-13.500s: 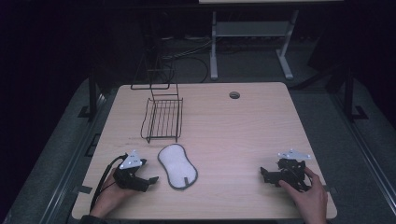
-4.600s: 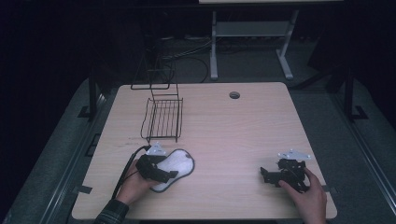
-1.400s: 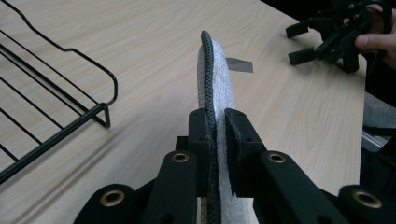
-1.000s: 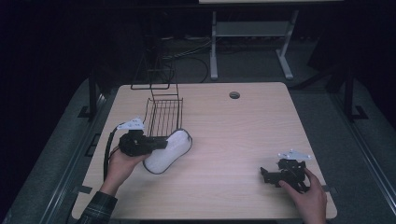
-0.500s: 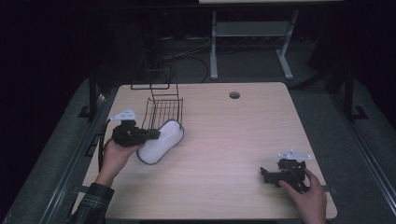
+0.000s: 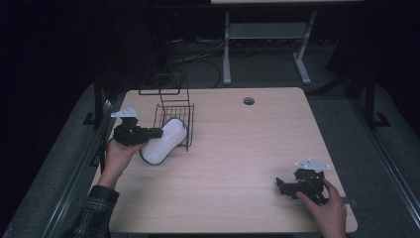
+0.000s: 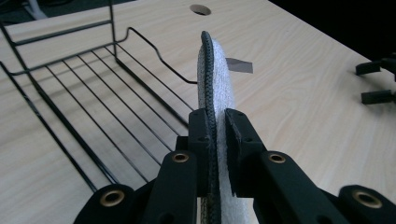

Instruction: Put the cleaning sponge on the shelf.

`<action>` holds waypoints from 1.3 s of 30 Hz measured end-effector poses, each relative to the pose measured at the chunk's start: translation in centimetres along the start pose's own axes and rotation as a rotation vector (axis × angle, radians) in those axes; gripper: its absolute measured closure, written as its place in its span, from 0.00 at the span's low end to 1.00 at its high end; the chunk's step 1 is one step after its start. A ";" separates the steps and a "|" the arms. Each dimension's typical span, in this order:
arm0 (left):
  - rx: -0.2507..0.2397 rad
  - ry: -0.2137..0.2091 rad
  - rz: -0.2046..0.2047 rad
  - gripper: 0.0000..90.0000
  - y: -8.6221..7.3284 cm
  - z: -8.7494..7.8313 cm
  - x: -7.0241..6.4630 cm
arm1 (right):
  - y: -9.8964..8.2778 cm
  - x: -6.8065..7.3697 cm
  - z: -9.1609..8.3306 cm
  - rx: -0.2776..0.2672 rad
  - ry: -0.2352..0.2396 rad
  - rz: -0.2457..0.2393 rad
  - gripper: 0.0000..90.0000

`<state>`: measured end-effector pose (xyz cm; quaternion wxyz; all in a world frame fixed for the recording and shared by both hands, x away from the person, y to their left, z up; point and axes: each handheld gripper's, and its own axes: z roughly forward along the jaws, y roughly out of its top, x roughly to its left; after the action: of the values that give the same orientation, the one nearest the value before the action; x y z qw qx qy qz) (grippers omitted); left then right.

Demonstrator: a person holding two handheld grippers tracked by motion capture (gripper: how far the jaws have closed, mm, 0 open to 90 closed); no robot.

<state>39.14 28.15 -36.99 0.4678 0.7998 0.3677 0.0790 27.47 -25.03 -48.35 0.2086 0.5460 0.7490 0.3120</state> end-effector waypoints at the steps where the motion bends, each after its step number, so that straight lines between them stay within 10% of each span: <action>1: -0.001 0.001 -0.003 0.90 0.1 0.0 0.2 | 0.0 0.0 0.0 0.000 0.000 0.000 0.00; 39: -0.022 0.068 -0.125 0.90 3.0 2.1 8.3 | 0.0 0.0 0.0 0.000 0.000 0.000 0.00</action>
<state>47.61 31.31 -37.54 0.4679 0.7668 0.4319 0.0809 27.47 -25.03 -48.34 0.2086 0.5462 0.7488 0.3121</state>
